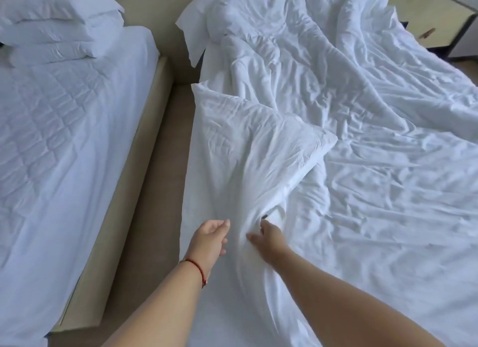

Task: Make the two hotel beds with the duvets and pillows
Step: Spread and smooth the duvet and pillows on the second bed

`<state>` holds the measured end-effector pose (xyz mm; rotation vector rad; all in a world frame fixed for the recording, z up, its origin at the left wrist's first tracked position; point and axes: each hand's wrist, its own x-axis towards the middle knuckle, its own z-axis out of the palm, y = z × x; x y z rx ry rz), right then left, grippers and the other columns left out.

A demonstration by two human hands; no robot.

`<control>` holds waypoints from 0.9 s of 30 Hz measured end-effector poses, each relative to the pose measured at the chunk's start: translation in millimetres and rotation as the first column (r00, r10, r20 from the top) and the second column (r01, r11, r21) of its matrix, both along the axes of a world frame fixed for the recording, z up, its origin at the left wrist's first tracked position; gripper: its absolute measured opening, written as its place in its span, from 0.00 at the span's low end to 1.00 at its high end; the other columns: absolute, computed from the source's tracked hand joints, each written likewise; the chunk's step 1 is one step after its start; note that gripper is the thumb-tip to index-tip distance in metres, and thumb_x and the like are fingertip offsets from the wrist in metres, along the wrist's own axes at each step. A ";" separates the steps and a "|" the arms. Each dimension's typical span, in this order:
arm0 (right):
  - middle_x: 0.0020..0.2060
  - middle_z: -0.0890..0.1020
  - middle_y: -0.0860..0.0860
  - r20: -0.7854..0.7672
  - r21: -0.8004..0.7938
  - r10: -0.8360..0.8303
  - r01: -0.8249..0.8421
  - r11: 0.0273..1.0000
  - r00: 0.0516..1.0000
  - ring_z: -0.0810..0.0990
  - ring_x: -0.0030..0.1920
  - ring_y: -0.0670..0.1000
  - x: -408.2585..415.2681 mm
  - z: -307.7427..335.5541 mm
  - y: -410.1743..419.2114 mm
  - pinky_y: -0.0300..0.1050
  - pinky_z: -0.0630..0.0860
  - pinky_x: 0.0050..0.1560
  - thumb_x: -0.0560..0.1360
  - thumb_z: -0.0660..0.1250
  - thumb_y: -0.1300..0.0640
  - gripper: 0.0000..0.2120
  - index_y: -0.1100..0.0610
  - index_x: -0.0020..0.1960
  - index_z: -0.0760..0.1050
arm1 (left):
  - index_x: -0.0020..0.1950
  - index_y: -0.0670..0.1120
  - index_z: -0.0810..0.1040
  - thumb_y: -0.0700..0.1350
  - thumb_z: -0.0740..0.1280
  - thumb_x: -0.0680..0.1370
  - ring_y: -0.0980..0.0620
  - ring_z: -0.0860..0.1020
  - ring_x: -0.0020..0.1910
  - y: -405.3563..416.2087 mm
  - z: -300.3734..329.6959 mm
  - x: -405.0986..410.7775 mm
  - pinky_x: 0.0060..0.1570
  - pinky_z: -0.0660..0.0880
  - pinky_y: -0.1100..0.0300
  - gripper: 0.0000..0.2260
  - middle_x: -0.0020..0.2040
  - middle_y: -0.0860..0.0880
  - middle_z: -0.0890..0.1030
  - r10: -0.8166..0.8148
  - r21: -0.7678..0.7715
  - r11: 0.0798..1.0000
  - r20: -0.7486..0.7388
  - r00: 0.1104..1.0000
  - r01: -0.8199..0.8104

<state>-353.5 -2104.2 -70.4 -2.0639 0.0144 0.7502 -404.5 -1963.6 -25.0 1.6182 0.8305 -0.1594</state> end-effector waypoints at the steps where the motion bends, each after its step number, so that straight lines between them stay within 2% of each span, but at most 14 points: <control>1: 0.34 0.74 0.48 0.041 -0.024 0.170 -0.169 0.985 0.985 0.72 0.35 0.48 -16.6 10.1 19.3 0.40 0.67 0.37 0.76 0.66 0.56 0.11 0.52 0.37 0.67 | 0.51 0.46 0.78 0.50 0.66 0.80 0.56 0.77 0.43 3.9 7.5 5.0 0.45 0.75 0.61 0.07 0.45 0.52 0.79 0.019 0.041 0.999 0.048 0.999 -0.021; 2: 0.33 0.73 0.48 0.051 -0.027 0.349 -0.348 0.937 0.936 0.72 0.37 0.50 -38.9 19.3 35.3 0.41 0.64 0.37 0.76 0.65 0.55 0.13 0.52 0.35 0.64 | 0.52 0.46 0.77 0.50 0.66 0.80 0.58 0.76 0.43 9.4 15.3 9.4 0.45 0.73 0.64 0.08 0.45 0.54 0.79 0.041 0.084 0.995 0.101 0.994 -0.050; 4: 0.34 0.72 0.44 0.032 0.059 0.607 -0.608 0.792 0.794 0.72 0.41 0.50 -78.6 41.8 52.1 0.39 0.65 0.39 0.76 0.64 0.53 0.12 0.49 0.36 0.66 | 0.50 0.48 0.75 0.51 0.64 0.80 0.57 0.75 0.43 22.0 29.6 16.4 0.43 0.69 0.66 0.07 0.44 0.53 0.78 0.061 0.142 0.986 0.181 0.982 -0.087; 6: 0.35 0.74 0.42 -0.004 0.121 0.705 -0.699 0.705 0.709 0.73 0.40 0.44 -91.8 54.3 44.8 0.37 0.68 0.45 0.75 0.64 0.49 0.05 0.44 0.40 0.75 | 0.46 0.51 0.71 0.55 0.62 0.81 0.52 0.72 0.44 34.9 31.8 18.2 0.41 0.66 0.61 0.09 0.45 0.51 0.74 0.004 0.202 0.979 0.157 0.988 -0.036; 8: 0.37 0.80 0.45 0.123 0.005 0.586 -0.591 0.807 0.801 0.78 0.41 0.45 -60.8 55.8 27.8 0.35 0.68 0.45 0.75 0.65 0.47 0.08 0.49 0.48 0.81 | 0.44 0.52 0.71 0.56 0.62 0.80 0.51 0.72 0.46 44.1 22.2 15.4 0.43 0.67 0.58 0.09 0.45 0.51 0.74 -0.031 0.216 0.976 0.071 0.997 0.015; 10: 0.36 0.79 0.44 0.263 -0.148 0.289 -0.258 0.955 0.921 0.78 0.43 0.47 -3.9 42.8 5.9 0.37 0.69 0.44 0.76 0.65 0.46 0.09 0.50 0.49 0.79 | 0.52 0.51 0.75 0.56 0.65 0.79 0.51 0.75 0.52 47.3 2.1 8.3 0.52 0.69 0.58 0.10 0.52 0.51 0.77 -0.096 0.201 0.974 -0.057 0.994 0.106; 11: 0.38 0.78 0.44 0.326 -0.213 0.141 -0.073 0.974 0.935 0.77 0.45 0.47 28.5 36.0 -3.4 0.39 0.69 0.45 0.75 0.65 0.44 0.11 0.50 0.51 0.78 | 0.61 0.49 0.75 0.57 0.66 0.77 0.50 0.75 0.58 47.7 -10.6 4.2 0.57 0.70 0.57 0.16 0.58 0.50 0.77 -0.157 0.218 0.958 -0.141 0.977 0.186; 13: 0.52 0.78 0.49 0.367 -0.327 -0.014 0.143 0.934 0.930 0.75 0.57 0.51 83.9 21.2 -18.2 0.44 0.70 0.55 0.73 0.66 0.41 0.21 0.51 0.60 0.73 | 0.71 0.47 0.68 0.59 0.69 0.75 0.49 0.69 0.69 45.9 -34.5 -6.0 0.66 0.67 0.57 0.30 0.70 0.48 0.69 -0.226 0.314 0.895 -0.295 0.928 0.317; 16: 0.65 0.73 0.54 0.201 -0.462 0.007 0.088 0.883 0.980 0.70 0.67 0.56 137.7 -2.3 -22.8 0.49 0.66 0.65 0.71 0.65 0.35 0.36 0.56 0.70 0.64 | 0.76 0.53 0.57 0.65 0.69 0.71 0.48 0.58 0.74 43.8 -49.2 -10.6 0.71 0.60 0.56 0.40 0.76 0.48 0.57 -0.106 0.517 0.782 -0.438 0.893 0.347; 17: 0.66 0.73 0.53 0.105 -0.439 -0.010 0.055 0.897 0.994 0.71 0.66 0.56 147.8 -8.4 -19.9 0.49 0.68 0.64 0.70 0.65 0.34 0.40 0.57 0.71 0.61 | 0.77 0.54 0.55 0.66 0.68 0.70 0.47 0.57 0.75 45.2 -50.0 -8.9 0.72 0.59 0.55 0.42 0.76 0.47 0.56 -0.050 0.546 0.782 -0.425 0.904 0.300; 19: 0.64 0.74 0.53 -0.034 -0.340 -0.051 0.036 0.940 0.998 0.74 0.63 0.56 156.1 -14.3 -9.6 0.48 0.70 0.61 0.67 0.68 0.33 0.42 0.57 0.71 0.60 | 0.78 0.49 0.55 0.64 0.69 0.71 0.46 0.61 0.74 52.3 -48.9 -1.7 0.72 0.60 0.53 0.42 0.76 0.45 0.59 0.048 0.473 0.873 -0.323 0.945 0.117; 21: 0.58 0.78 0.53 -0.020 -0.221 -0.063 0.057 0.974 0.998 0.78 0.56 0.55 158.7 -10.2 5.3 0.46 0.74 0.55 0.68 0.71 0.40 0.35 0.57 0.67 0.66 | 0.77 0.46 0.59 0.60 0.68 0.74 0.46 0.64 0.73 63.2 -46.3 7.9 0.71 0.62 0.51 0.37 0.76 0.45 0.64 0.097 0.355 0.935 -0.199 0.975 -0.021; 24: 0.47 0.82 0.53 0.005 0.107 -0.075 0.074 0.992 0.997 0.82 0.47 0.54 147.3 21.7 37.3 0.48 0.80 0.49 0.70 0.73 0.51 0.18 0.55 0.57 0.75 | 0.76 0.50 0.63 0.61 0.63 0.77 0.50 0.68 0.70 74.9 -26.3 21.7 0.69 0.65 0.52 0.30 0.72 0.51 0.68 0.110 0.253 0.963 -0.063 0.992 -0.091; 27: 0.46 0.84 0.52 0.022 0.282 0.046 -0.050 0.958 0.999 0.84 0.44 0.52 121.4 63.6 78.4 0.50 0.82 0.49 0.68 0.74 0.51 0.19 0.53 0.57 0.77 | 0.72 0.52 0.67 0.63 0.60 0.77 0.52 0.73 0.63 93.6 14.2 46.4 0.64 0.70 0.54 0.26 0.65 0.53 0.74 0.113 0.055 0.992 0.058 0.992 -0.116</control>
